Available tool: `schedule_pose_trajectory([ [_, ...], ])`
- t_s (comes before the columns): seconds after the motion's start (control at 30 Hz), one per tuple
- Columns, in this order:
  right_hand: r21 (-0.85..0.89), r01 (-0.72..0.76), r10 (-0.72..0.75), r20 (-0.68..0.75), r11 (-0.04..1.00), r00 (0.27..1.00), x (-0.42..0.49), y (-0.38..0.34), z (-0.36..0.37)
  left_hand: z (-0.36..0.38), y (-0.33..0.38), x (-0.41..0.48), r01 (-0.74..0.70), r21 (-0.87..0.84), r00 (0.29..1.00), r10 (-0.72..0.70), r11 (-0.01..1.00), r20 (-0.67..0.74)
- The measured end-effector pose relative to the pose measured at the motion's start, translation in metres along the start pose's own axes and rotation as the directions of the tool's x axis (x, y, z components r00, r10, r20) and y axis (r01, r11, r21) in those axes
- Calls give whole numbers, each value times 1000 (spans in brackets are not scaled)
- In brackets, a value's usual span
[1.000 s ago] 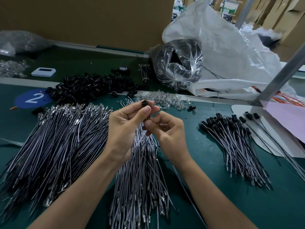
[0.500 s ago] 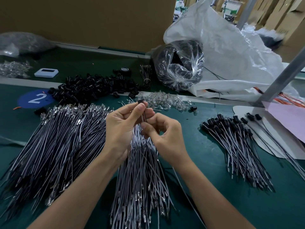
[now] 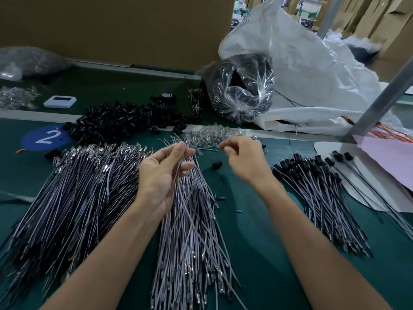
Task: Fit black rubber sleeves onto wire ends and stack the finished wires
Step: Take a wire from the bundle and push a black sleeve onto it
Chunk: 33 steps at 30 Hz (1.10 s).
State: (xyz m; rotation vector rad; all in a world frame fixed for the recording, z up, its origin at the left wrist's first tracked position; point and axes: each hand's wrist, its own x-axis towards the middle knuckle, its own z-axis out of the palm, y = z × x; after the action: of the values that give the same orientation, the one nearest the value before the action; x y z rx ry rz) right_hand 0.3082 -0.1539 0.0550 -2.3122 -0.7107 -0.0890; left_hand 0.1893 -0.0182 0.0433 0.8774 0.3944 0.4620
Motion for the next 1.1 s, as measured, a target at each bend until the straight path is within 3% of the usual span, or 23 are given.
schedule_pose_trajectory([
  [0.13, -276, -11, 39, 96, 961, 995, 35, 21, 10, -1, -4, 1, 42, 46, 999, -43, 998, 28],
  [0.33, -363, 52, -38, 45, 930, 998, 39, 30, 17, -2, -4, 1, -3, 103, 995, -7, 995, 100],
  [0.4, -255, 47, -51, -11, 966, 999, 34, 28, 12, -2, -4, 0, -33, 174, 992, 10, 984, 129],
  [0.47, 16, 49, -48, -78, 999, 996, 21, 20, 4, 0, -5, -1, -91, 286, 987, 47, 954, 156],
  [0.63, 506, 98, -72, -71, 857, 995, -26, 2, -14, 3, -10, -5, -186, 448, 971, 96, 874, 217],
  [0.93, 452, 154, -140, -64, 879, 988, -40, -10, -11, 4, -14, -5, -296, 454, 934, 154, 840, 324],
  [1.1, 375, 234, -176, -183, 897, 967, -42, -9, -10, 3, -15, -3, -309, 434, 931, 176, 846, 320],
])
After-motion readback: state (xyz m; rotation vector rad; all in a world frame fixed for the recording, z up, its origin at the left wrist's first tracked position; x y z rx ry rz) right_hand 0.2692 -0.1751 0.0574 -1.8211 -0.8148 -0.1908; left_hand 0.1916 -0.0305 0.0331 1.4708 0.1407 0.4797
